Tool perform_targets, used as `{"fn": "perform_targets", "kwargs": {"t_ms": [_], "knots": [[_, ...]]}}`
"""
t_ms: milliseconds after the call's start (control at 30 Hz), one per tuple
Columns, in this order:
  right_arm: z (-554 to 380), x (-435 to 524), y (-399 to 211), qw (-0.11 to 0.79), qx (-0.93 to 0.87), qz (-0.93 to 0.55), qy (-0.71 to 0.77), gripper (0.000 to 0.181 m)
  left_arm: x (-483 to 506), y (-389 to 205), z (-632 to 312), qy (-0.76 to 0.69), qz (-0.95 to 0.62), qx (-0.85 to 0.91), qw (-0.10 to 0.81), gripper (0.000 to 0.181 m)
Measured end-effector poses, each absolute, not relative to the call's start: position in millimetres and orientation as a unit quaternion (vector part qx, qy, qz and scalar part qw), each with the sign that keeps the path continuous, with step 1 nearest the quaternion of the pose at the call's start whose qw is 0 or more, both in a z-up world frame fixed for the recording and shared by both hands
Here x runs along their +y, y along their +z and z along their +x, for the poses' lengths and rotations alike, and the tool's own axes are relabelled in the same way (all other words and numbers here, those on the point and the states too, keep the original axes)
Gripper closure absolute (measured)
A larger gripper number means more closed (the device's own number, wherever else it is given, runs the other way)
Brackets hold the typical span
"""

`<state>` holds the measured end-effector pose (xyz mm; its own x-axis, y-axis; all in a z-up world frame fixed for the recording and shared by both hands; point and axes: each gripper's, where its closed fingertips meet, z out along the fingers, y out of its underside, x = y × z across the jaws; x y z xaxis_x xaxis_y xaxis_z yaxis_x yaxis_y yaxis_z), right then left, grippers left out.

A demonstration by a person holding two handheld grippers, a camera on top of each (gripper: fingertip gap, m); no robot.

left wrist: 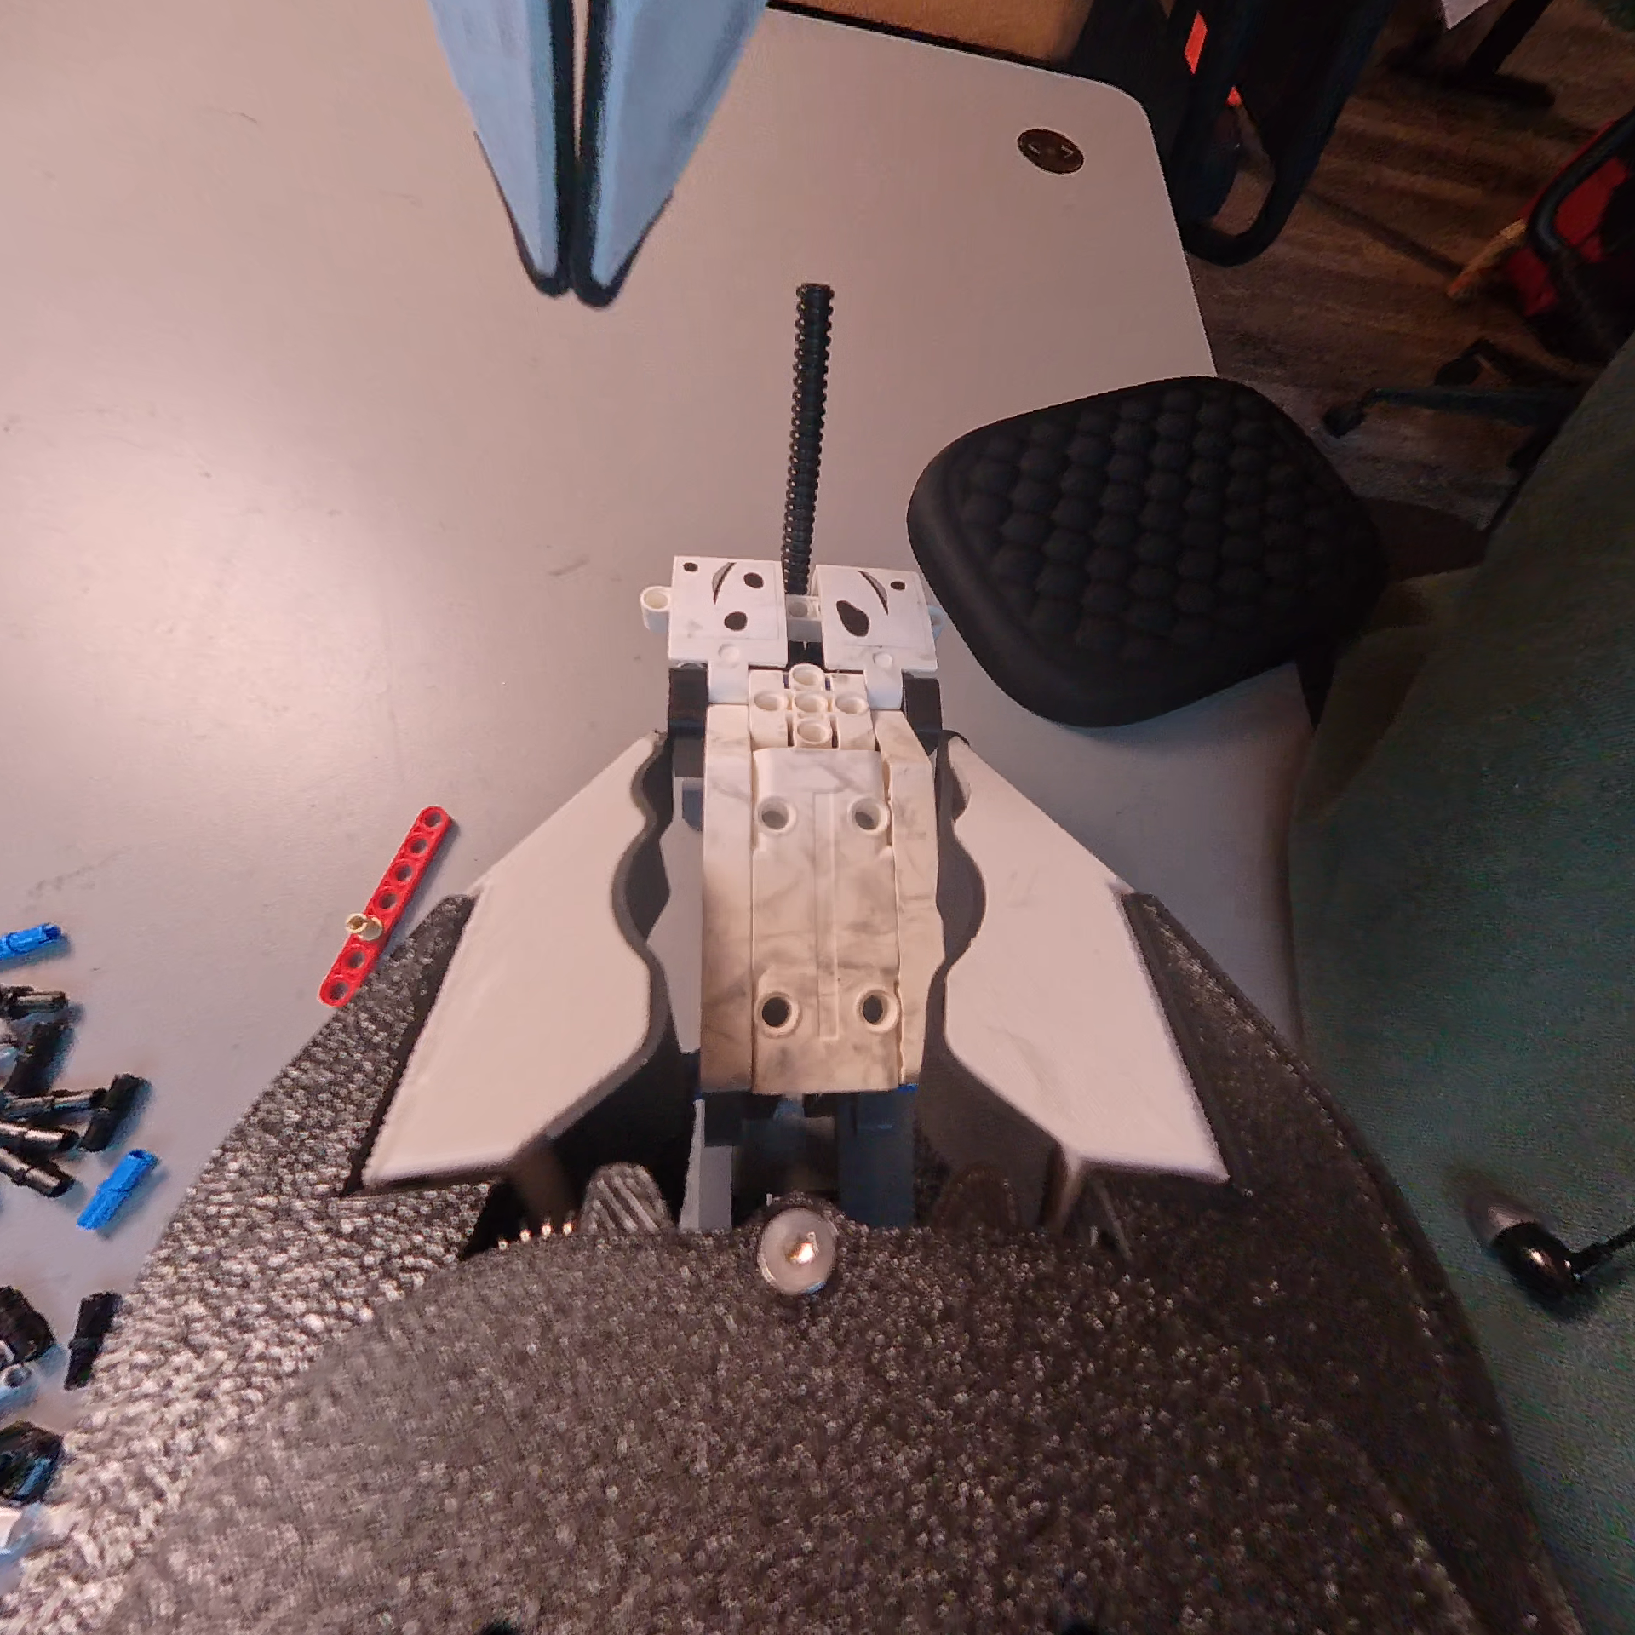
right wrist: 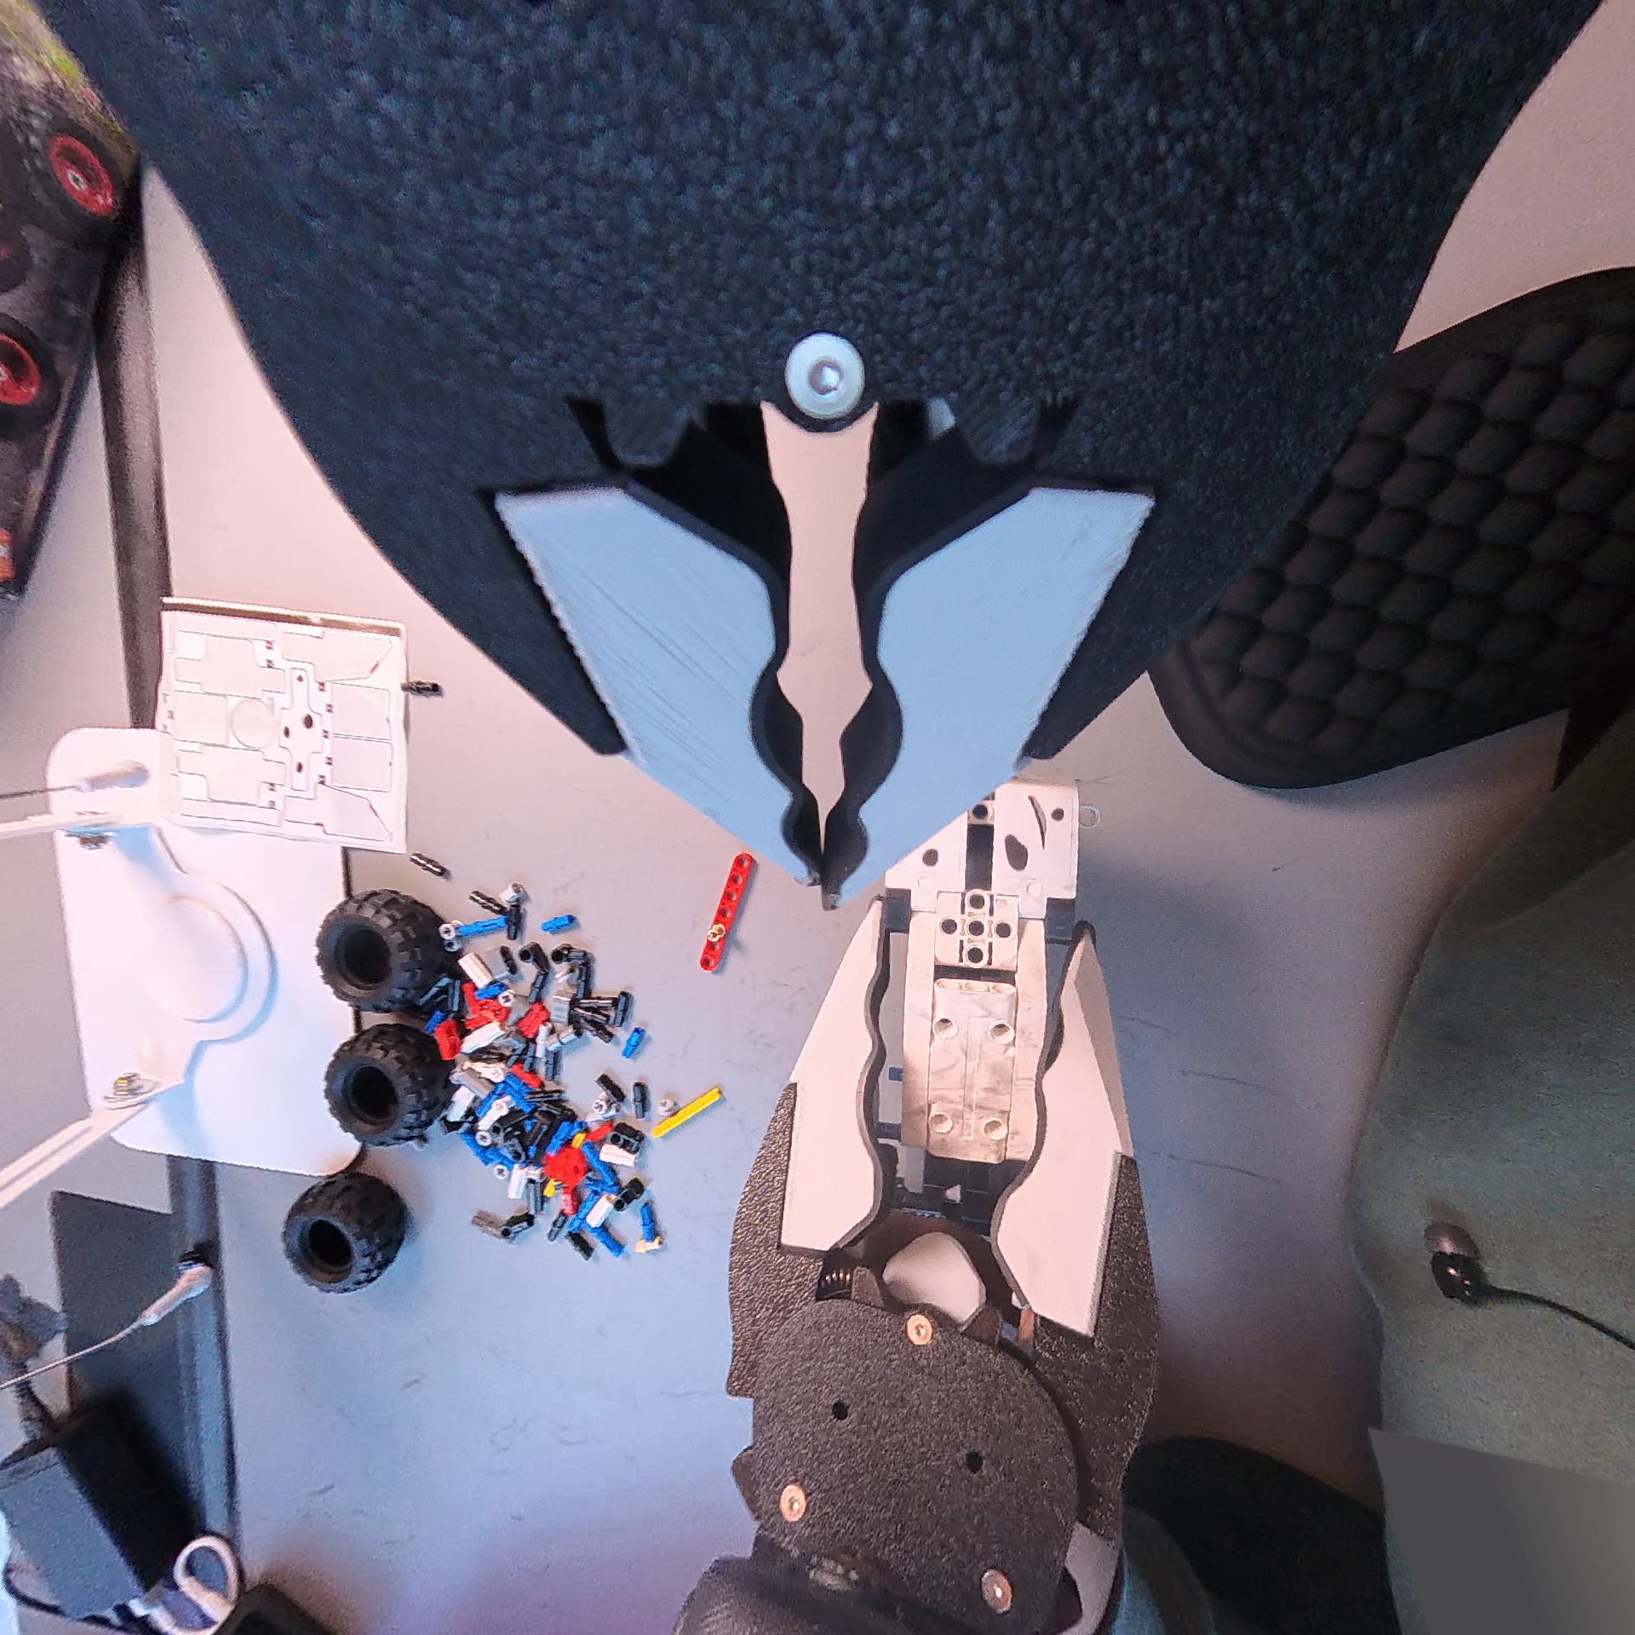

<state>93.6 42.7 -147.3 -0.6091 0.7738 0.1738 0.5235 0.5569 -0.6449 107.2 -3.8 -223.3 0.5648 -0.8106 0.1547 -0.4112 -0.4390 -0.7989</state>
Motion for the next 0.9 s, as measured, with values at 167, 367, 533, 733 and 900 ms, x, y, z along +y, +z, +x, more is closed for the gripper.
{"fn": "perform_targets", "kwargs": {"t_ms": [167,367,533,733,900], "knots": [[102.2,50.8,-129.6,0.251,-0.840,-0.398,0.270,0.181,-3.8,-223.3,107.4,-0.276,-0.804,0.377,0.369,0.122],[118.6,63.0,-112.7,0.293,-0.811,-0.432,0.263,0.181,-4.1,-223.4,107.7,-0.281,-0.804,0.374,0.367,0.121],[139.4,74.3,-93.7,0.348,-0.760,-0.484,0.259,0.181,-4.8,-221.0,107.5,-0.285,-0.800,0.375,0.371,0.119],[189.8,80.1,-78.0,0.440,-0.655,-0.562,0.247,0.181,-8.3,-173.4,104.6,-0.302,-0.759,0.374,0.439,0.112],[262.2,62.1,-82.5,0.514,-0.534,-0.630,0.232,0.166,-26.1,-142.4,114.9,-0.315,-0.718,0.397,0.477,0.113]]}}
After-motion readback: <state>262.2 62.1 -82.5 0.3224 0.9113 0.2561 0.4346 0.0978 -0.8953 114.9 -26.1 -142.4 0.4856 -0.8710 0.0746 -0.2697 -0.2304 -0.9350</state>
